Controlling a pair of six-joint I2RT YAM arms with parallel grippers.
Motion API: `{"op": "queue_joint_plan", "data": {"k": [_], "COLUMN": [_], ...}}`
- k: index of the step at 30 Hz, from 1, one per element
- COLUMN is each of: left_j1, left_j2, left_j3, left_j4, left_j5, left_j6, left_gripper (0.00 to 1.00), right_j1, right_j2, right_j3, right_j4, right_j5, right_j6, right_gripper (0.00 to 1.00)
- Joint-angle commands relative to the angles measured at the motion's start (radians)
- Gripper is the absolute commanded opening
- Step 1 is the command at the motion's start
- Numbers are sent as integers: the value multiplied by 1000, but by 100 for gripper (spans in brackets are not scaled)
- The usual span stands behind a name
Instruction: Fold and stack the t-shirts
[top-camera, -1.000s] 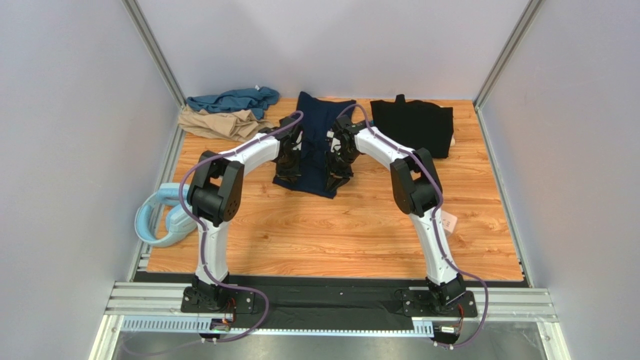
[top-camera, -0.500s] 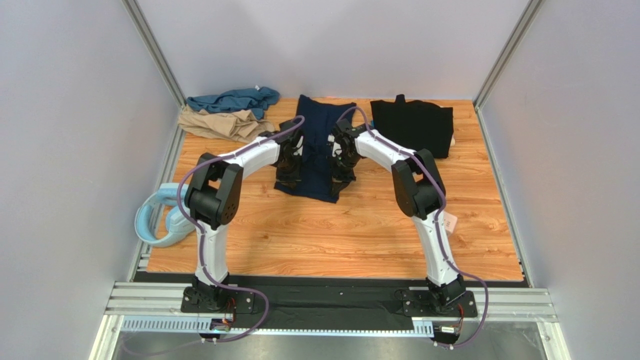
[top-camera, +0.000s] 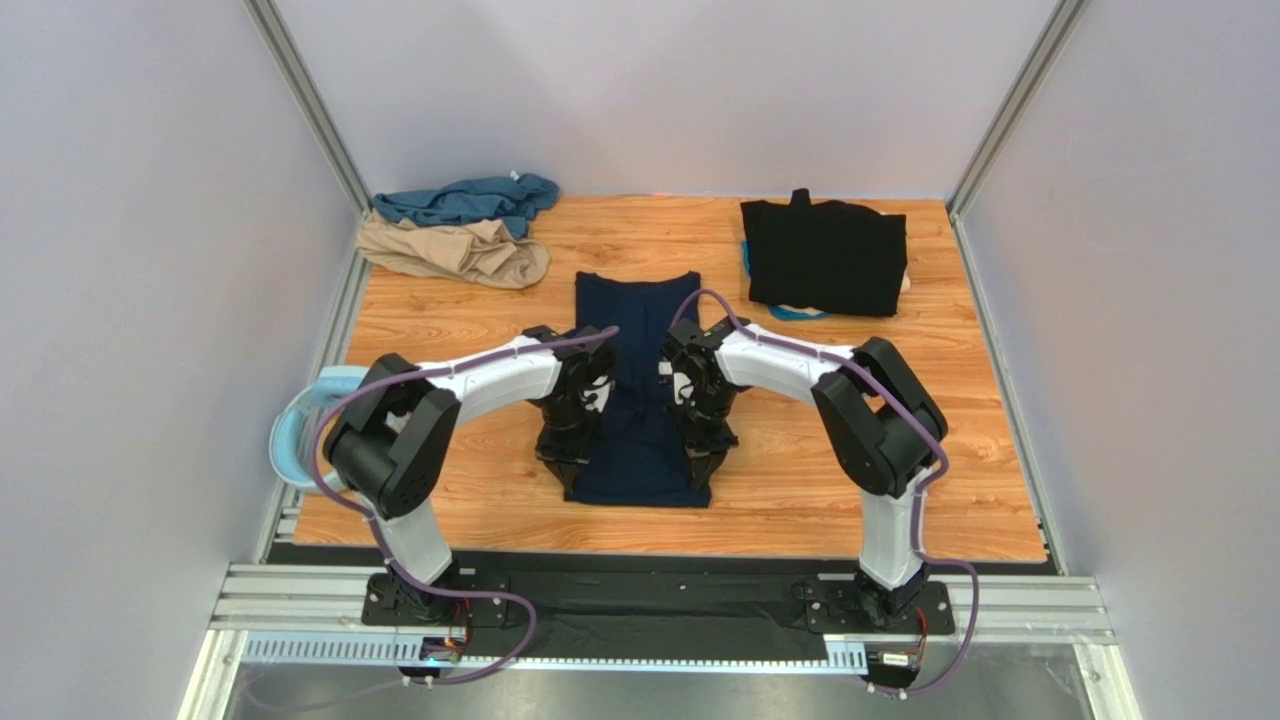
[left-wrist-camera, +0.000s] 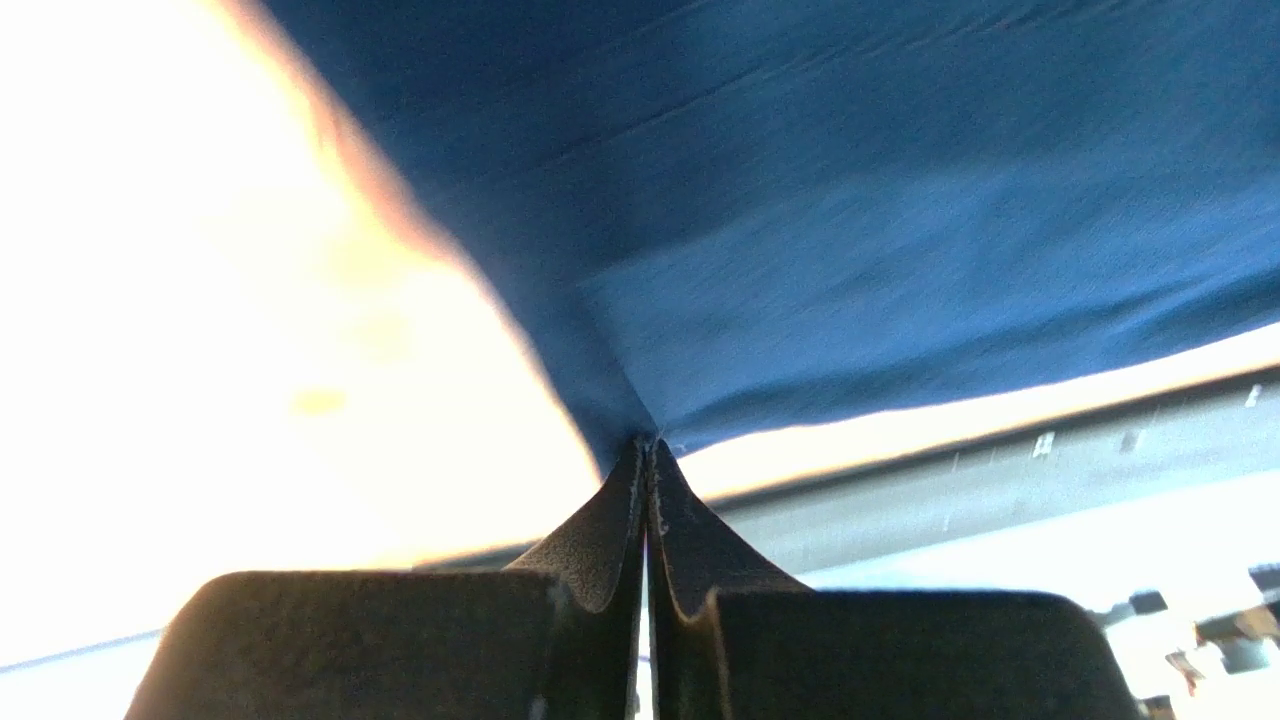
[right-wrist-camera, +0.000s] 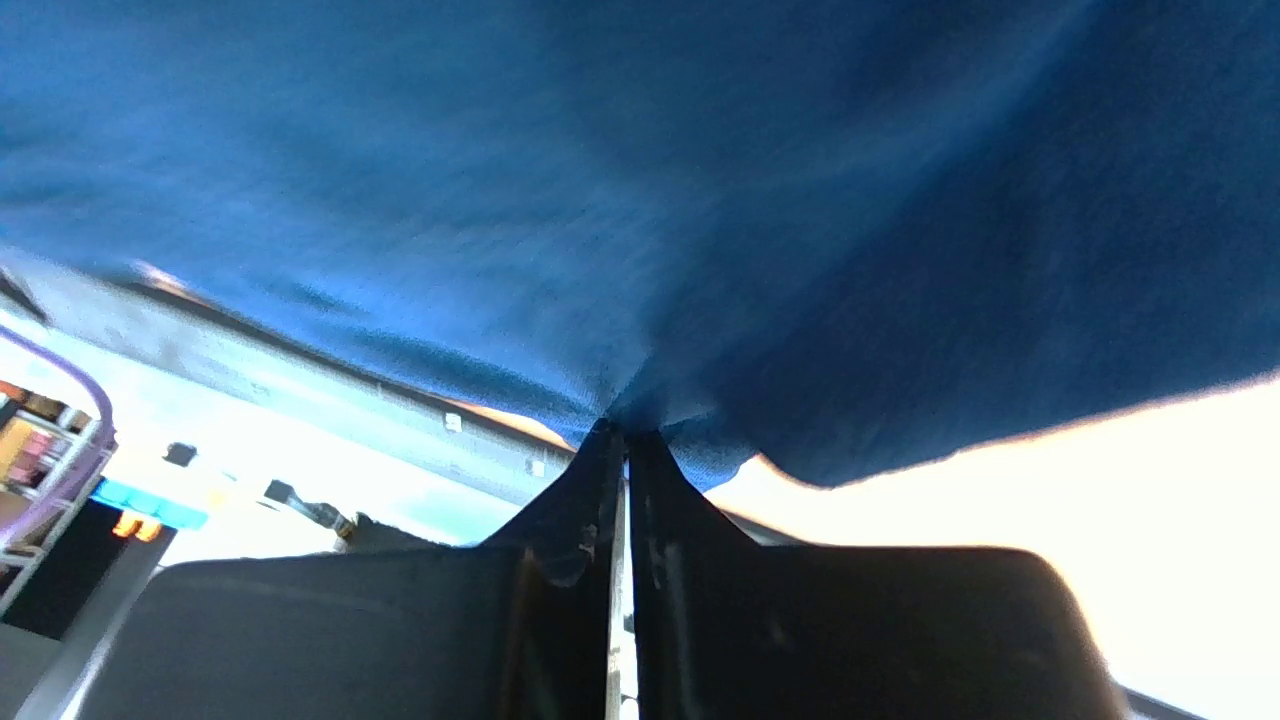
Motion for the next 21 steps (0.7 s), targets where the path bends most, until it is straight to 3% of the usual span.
{"op": "queue_joint_plan", "data": {"k": [1, 2, 4, 6, 10, 11, 21], "left_j1": [-4, -6, -6, -4, -4, -4, 20], "left_j2": [-134, -152, -200, -218, -197, -189, -51], "left_j3": [-22, -17, 14, 49, 109, 118, 265], "left_j4": [-64, -67, -76, -75, -82, -84, -68], "left_j5": [0, -20, -93, -136, -193, -196, -236], "left_j6": [-36, -36, -31, -21, 3, 4, 55], "left_gripper": [3, 12, 15, 25, 26, 26, 27], "right_j1": [23, 23, 20, 13, 1, 3, -11], "right_j2": [-154, -173, -214, -222, -211, -208, -135], "right_j3": [-2, 16, 94, 146, 202, 188, 48], "right_j4": [-10, -12, -45, -73, -110, -104, 27], "right_j5": [-12, 8, 39, 83, 161, 180, 180], "right_j6": [32, 35, 27, 6, -32, -37, -46], "right_gripper": [11, 21, 28, 32, 38, 41, 45]}}
